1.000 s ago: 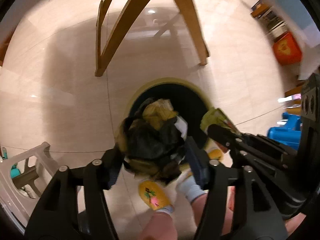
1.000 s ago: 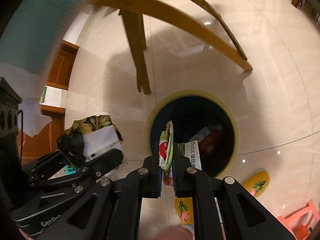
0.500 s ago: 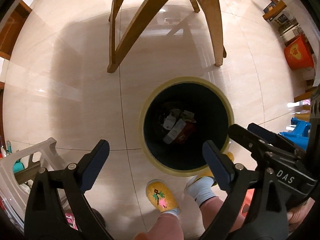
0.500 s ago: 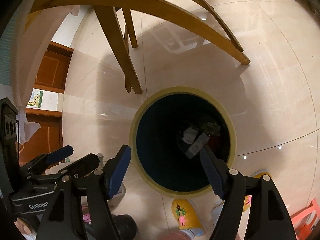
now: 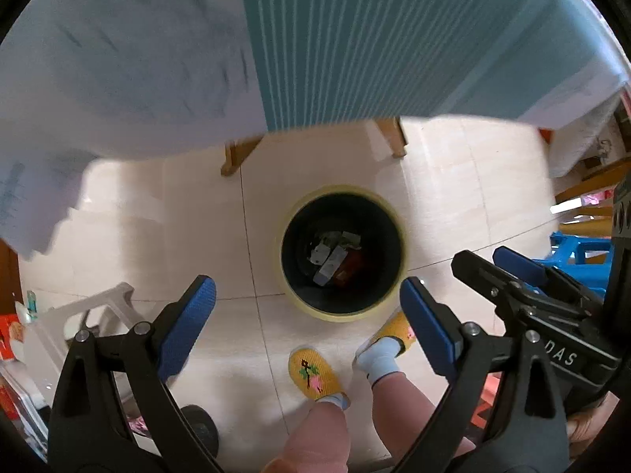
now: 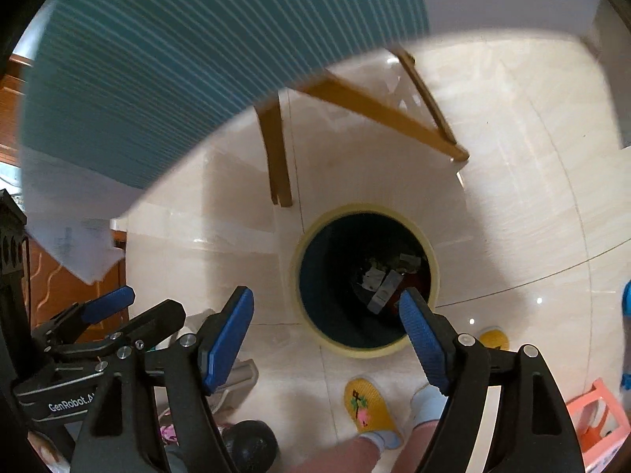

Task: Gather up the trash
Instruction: 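Raise both tools back toward the table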

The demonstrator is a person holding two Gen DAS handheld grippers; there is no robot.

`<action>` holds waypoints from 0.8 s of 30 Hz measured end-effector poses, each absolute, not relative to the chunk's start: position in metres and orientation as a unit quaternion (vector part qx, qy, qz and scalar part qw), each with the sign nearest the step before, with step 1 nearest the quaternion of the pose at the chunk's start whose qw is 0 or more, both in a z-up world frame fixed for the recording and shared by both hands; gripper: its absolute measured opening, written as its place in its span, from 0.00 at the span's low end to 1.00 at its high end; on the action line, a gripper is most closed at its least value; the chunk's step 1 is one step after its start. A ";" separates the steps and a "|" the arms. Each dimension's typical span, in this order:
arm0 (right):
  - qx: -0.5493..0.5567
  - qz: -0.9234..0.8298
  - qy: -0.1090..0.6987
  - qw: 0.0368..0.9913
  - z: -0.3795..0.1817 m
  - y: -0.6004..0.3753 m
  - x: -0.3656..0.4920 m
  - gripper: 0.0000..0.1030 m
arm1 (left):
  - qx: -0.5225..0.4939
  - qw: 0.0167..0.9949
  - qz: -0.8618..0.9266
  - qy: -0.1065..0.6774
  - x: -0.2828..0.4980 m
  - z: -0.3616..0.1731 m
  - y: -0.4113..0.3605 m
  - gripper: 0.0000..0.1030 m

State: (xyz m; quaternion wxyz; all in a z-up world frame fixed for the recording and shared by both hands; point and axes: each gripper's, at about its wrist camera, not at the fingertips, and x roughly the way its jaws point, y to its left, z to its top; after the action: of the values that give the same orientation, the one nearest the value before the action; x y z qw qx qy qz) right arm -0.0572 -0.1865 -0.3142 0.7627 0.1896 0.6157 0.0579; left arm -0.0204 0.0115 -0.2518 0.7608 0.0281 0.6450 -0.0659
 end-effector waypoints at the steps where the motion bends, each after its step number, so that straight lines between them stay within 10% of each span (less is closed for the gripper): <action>1: 0.190 0.058 0.613 0.765 -0.298 -0.187 -0.061 0.75 | 0.030 0.765 -0.068 0.640 -0.022 -0.232 0.011 0.90; 24: 0.138 0.059 0.480 0.864 0.050 -0.162 -0.118 0.77 | 0.032 0.878 -0.140 0.457 -0.065 0.085 0.018 0.90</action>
State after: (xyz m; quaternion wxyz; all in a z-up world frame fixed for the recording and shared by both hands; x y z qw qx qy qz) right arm -0.1183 -0.1616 0.0498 0.8644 0.1380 0.4798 0.0592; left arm -0.0648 0.0181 0.0851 0.8777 0.0319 0.4572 -0.1399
